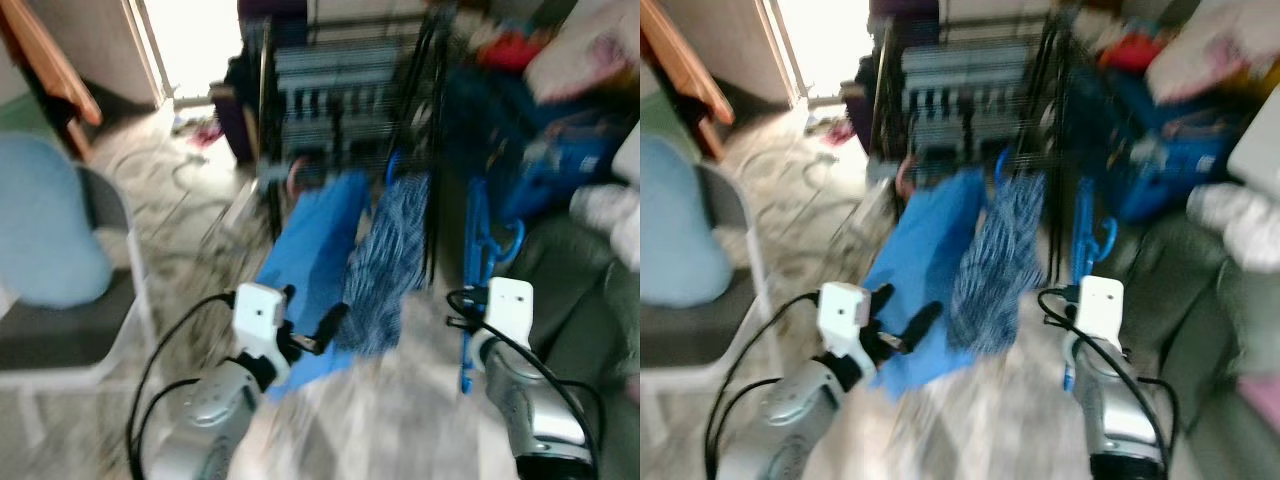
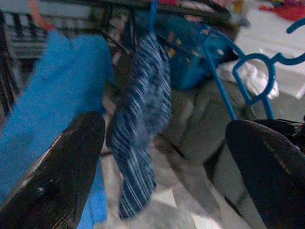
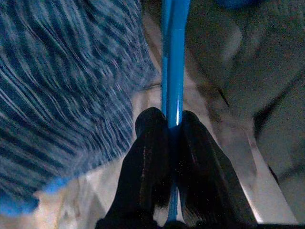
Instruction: Hang hanger
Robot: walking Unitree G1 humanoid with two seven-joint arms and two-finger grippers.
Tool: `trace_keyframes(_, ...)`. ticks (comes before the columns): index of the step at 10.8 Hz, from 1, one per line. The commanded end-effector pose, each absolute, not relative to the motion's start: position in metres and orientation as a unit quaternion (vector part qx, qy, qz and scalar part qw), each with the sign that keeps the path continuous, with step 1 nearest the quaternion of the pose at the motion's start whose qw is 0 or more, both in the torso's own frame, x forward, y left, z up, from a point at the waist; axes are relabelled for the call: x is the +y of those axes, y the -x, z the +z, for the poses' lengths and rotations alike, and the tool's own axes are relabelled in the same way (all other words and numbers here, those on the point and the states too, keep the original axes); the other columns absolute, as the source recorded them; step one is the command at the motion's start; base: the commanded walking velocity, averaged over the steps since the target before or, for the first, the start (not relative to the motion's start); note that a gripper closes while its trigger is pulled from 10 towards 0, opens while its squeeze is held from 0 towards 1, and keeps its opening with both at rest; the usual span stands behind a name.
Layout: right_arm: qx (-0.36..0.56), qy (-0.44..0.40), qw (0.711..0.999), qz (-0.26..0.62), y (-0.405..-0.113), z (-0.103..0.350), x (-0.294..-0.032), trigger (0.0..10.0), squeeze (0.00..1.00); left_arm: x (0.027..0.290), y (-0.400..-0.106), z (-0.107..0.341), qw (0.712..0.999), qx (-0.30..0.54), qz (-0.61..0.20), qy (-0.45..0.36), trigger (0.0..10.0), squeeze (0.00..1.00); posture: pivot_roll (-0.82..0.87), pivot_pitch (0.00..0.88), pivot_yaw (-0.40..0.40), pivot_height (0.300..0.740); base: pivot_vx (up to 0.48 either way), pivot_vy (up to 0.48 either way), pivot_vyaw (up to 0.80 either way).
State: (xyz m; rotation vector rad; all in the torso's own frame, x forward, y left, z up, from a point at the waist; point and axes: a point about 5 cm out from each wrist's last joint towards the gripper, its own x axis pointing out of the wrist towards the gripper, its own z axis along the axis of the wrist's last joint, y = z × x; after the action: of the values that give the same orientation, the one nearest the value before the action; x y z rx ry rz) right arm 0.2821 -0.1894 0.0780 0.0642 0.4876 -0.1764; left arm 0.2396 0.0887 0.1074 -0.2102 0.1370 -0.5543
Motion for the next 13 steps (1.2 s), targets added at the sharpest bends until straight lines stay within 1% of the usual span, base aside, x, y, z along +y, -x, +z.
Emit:
trace_keyframes(1,0.236,-0.036,0.968,-0.071,-0.286,0.083,-0.178,10.0,0.00,0.098,-0.240,0.105,0.958,0.073,-0.260,0.094,10.0,0.00,-0.14,0.017,0.024,0.740,0.469,0.000,0.00)
trace_keyframes(6,0.276,-0.039,0.959,-0.045,-0.282,0.072,-0.173,10.0,0.00,0.100,-0.240,0.102,0.960,0.085,-0.255,0.079,10.0,0.00,-0.13,0.015,0.024,0.740,0.463,0.000,0.00)
trace_keyframes(9,0.276,-0.031,0.960,-0.033,-0.285,0.073,-0.174,10.0,0.00,0.102,-0.240,0.102,0.962,0.085,-0.248,0.076,10.0,0.00,-0.13,0.017,0.033,0.740,0.000,0.000,0.00)
trace_keyframes(11,0.274,-0.019,0.962,-0.007,-0.290,0.075,-0.174,10.0,0.00,0.103,-0.240,0.102,0.962,0.087,-0.249,0.074,10.0,0.00,-0.13,0.025,0.036,0.740,0.000,0.000,0.00)
trace_keyframes(13,0.263,-0.012,0.965,-0.008,-0.298,0.081,-0.182,10.0,0.00,0.103,-0.239,0.101,0.962,0.090,-0.246,0.073,10.0,0.00,-0.13,0.033,0.037,0.740,0.000,0.000,0.00)
